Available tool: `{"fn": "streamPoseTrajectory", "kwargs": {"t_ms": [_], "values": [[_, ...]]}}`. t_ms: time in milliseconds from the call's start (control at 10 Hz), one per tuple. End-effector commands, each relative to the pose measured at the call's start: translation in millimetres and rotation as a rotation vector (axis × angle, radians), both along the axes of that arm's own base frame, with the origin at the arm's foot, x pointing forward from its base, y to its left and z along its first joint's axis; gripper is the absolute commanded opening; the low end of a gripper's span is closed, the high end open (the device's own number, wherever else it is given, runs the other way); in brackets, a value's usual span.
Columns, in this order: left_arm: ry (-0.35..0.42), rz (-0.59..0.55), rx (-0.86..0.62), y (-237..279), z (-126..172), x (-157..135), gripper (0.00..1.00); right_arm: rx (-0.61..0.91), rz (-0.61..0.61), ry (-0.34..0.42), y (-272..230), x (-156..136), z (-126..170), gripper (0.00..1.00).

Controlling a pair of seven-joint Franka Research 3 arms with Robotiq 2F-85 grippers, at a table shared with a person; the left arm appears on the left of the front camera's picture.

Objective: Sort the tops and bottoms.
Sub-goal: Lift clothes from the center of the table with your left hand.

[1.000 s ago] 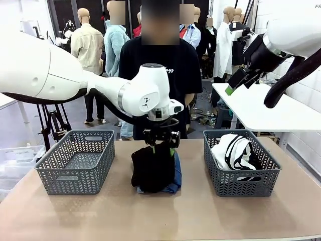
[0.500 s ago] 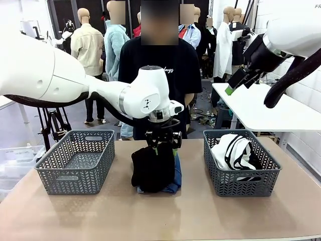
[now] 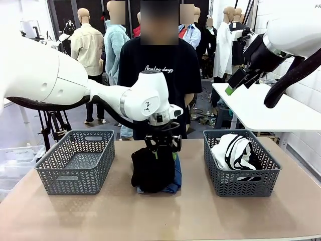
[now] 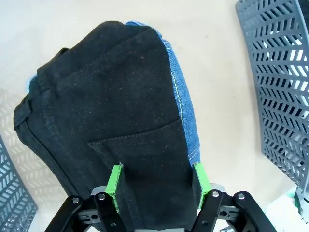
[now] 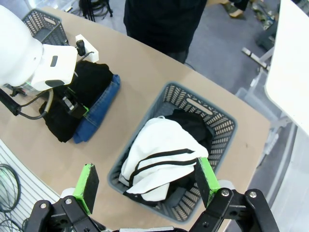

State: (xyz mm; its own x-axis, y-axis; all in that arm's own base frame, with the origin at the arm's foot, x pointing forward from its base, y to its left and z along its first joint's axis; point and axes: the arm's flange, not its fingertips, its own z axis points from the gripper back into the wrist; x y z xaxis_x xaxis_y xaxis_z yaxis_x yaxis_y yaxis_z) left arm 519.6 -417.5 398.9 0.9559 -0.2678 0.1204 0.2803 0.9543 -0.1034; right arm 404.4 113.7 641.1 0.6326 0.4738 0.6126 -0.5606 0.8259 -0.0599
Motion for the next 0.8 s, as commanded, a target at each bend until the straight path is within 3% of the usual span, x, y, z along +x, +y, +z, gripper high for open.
{"fn": "streamPoseTrajectory", "kwargs": {"t_ms": [0,100,400,500,700], "values": [[0.04,-0.028,-0.001,-0.8,4.1,5.0,0.72,-0.001,0.001,0.005,-0.3,0.4,-0.6,1.0],[0.041,-0.058,-0.005,-1.5,4.7,5.4,0.64,-0.001,0.001,0.005,-0.3,0.4,-0.6,1.0],[0.041,-0.061,0.015,-1.7,5.9,6.6,0.09,-0.001,0.001,0.005,-0.3,0.4,-0.6,1.0],[0.046,-0.049,0.018,-2.4,5.3,6.8,0.0,-0.001,0.001,0.005,-0.3,0.4,-0.6,1.0],[0.053,-0.047,0.021,-2.7,5.7,7.3,0.0,-0.001,0.001,0.005,-0.3,0.4,-0.6,1.0]]}}
